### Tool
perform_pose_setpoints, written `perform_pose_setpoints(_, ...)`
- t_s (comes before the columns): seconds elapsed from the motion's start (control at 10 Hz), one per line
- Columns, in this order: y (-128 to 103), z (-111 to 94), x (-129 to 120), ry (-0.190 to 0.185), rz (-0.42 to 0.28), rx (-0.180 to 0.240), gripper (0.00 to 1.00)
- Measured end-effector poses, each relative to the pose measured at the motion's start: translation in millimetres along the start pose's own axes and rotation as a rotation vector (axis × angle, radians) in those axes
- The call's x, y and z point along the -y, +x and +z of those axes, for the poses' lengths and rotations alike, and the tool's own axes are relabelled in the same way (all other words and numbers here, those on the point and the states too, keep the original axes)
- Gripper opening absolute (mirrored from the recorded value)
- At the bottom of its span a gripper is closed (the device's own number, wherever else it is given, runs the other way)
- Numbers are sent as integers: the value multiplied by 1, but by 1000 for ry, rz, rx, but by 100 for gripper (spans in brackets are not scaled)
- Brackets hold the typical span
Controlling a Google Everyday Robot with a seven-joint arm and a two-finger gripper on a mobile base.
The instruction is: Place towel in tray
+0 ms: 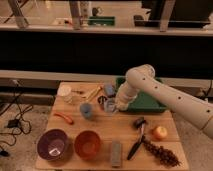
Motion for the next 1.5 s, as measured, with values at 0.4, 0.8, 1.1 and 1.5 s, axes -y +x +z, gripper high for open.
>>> perform_pose_setpoints(0.4,44,-9,48,64,120,79,0)
perform_pose_setpoints(0.8,90,-5,96,103,231,108,0)
perform_pose_setpoints(1.1,137,-3,97,127,352,94,0)
perform_pose_setpoints(1.5,168,-2,91,154,461,48,0)
